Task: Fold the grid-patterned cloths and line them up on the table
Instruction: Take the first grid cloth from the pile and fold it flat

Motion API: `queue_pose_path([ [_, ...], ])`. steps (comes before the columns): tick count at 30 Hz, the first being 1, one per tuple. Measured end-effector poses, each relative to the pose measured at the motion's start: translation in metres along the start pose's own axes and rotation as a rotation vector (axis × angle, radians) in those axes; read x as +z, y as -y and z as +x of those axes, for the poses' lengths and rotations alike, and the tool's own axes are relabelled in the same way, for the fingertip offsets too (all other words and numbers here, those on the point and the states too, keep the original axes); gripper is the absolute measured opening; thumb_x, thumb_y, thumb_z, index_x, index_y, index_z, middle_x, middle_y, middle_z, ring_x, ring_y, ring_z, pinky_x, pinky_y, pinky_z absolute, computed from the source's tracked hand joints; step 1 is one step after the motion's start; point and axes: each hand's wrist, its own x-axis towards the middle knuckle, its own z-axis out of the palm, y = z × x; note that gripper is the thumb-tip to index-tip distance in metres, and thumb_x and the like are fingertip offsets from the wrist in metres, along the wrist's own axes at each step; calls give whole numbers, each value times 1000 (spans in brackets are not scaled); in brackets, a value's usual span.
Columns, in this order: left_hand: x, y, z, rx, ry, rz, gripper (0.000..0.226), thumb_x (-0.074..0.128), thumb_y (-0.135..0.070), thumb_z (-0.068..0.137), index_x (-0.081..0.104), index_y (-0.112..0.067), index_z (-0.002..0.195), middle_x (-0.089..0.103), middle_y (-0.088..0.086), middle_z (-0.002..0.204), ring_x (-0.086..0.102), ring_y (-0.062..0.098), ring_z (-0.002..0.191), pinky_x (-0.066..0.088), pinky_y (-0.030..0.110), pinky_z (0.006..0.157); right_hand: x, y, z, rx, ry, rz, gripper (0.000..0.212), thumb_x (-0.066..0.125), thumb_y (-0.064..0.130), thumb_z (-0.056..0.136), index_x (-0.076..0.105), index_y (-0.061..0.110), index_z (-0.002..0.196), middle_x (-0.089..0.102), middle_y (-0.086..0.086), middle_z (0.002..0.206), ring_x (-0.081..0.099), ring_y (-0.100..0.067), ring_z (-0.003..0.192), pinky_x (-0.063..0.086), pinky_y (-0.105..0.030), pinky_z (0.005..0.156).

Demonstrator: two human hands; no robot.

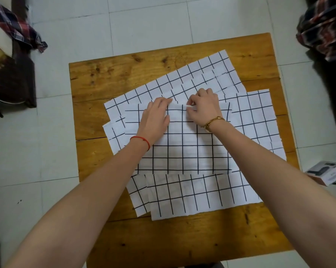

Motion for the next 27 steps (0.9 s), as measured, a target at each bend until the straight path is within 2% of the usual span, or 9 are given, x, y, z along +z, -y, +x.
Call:
queue_pose_path([
  [2, -4, -2, 1, 43, 16, -87, 49, 51, -11, 92, 44, -16, 140, 45, 2, 139, 49, 22, 117, 44, 38, 98, -5, 1, -3, 12, 27, 132, 16, 56, 26, 85, 66, 17, 94, 57, -4, 101, 44, -27, 104, 27, -32, 84],
  [4, -10, -5, 2, 63, 38, -151, 45, 52, -15, 93, 47, -16, 138, 47, 1, 135, 54, 19, 104, 46, 37, 92, -11, 2, -6, 31, 66, 268, 12, 59, 26, 82, 66, 19, 88, 62, 0, 96, 47, -24, 100, 29, -32, 85],
  [6, -17, -9, 4, 50, 63, -168, 36, 52, -20, 95, 52, -17, 130, 54, -1, 119, 50, 13, 86, 46, 35, 86, -21, 2, -10, 42, 105, 385, 9, 61, 28, 80, 66, 21, 82, 65, 4, 87, 51, -21, 90, 36, -34, 87],
  [8, -24, -12, 3, 43, 74, -173, 24, 54, -24, 95, 58, -16, 117, 53, -4, 99, 45, 9, 77, 44, 32, 79, -31, 2, -16, 55, 149, 450, 7, 64, 27, 81, 66, 20, 82, 66, 3, 84, 52, -19, 84, 39, -32, 82],
  [12, -40, -18, -7, 39, 38, -208, 17, 59, -33, 92, 58, -16, 94, 54, -4, 82, 47, 5, 69, 41, 27, 66, -45, -2, -26, 73, 166, 469, 8, 67, 31, 81, 66, 24, 85, 67, 1, 93, 55, -17, 93, 39, -28, 80],
  [17, -72, -27, -27, 45, -40, -243, 12, 63, -31, 89, 55, -23, 88, 56, -2, 81, 52, 10, 72, 41, 23, 66, -66, -18, -44, 70, 81, 454, 8, 66, 34, 84, 61, 27, 84, 67, -1, 88, 57, -21, 90, 44, -32, 79],
  [20, -95, -34, -37, 33, -95, -310, 9, 65, -24, 86, 58, -17, 84, 59, 2, 82, 53, 11, 74, 41, 25, 68, -81, -22, -57, 97, 13, 573, 11, 68, 31, 84, 62, 23, 78, 63, 4, 78, 53, -9, 77, 41, -28, 71],
  [23, -115, -47, -45, -9, -128, -473, 9, 68, -19, 83, 62, -13, 81, 63, 0, 94, 58, 14, 83, 49, 29, 77, -97, -17, -67, 80, -10, 733, 16, 69, 27, 85, 64, 12, 81, 56, 11, 69, 49, 4, 64, 41, -20, 68],
  [27, -133, -66, -54, -69, -128, -782, 22, 75, -16, 82, 56, -18, 72, 64, 2, 111, 62, 9, 91, 49, 23, 80, -115, 0, -79, 56, 8, 925, 9, 69, 18, 85, 65, 11, 84, 62, 5, 70, 56, -1, 65, 46, -15, 66],
])
